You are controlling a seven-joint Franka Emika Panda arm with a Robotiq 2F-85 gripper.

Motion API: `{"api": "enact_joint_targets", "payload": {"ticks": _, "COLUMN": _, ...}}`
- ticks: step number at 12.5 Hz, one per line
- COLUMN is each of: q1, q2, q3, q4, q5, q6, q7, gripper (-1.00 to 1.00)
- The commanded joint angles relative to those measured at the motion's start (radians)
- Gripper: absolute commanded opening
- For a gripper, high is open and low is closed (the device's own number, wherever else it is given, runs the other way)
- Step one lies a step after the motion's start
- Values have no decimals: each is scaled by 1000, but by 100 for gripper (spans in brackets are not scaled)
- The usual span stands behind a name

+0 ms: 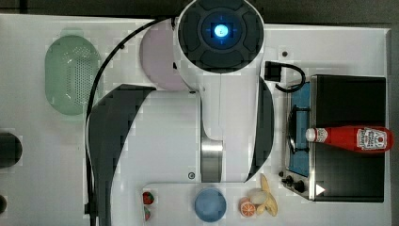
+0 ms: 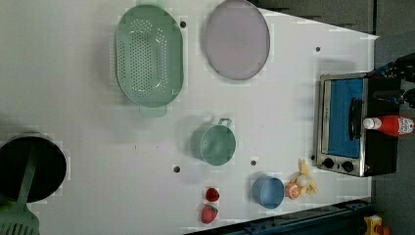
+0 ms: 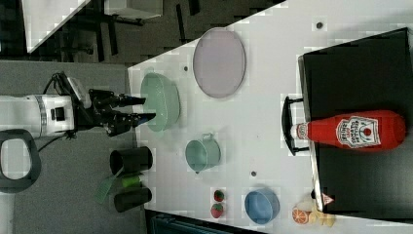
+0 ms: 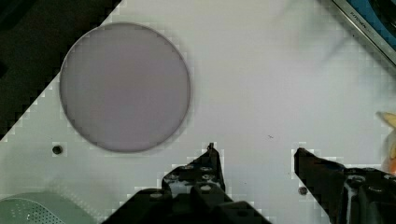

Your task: Pick Ketchup from oven and place it on table.

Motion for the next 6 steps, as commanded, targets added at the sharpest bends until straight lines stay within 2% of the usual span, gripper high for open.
{"api": "enact_joint_targets", "payload": {"ticks": 1, "q1": -26, "q2": -330, "q3": -12, "q4": -179, "q5": 54, "q6": -146, "q7": 87, "gripper": 52}}
{"api": "enact_joint_targets", "payload": {"ticks": 2, "q1": -26, "q2": -329, "q3": -12, "q4": -179, "q5": 54, "q6": -147, "q7": 87, "gripper": 67}}
{"api": "enact_joint_targets", "payload": {"ticks": 3, "q1": -26, "q2": -329, "q3": -13, "q4": -179, "q5": 54, "q6": -147, "q7": 87, "gripper": 94}}
{"api": "enact_joint_targets", "payload": {"ticks": 6, "q1": -36, "q2": -315, "q3": -34, "q4": -179, "q5": 51, "q6": -146, "q7": 87, "gripper": 100}}
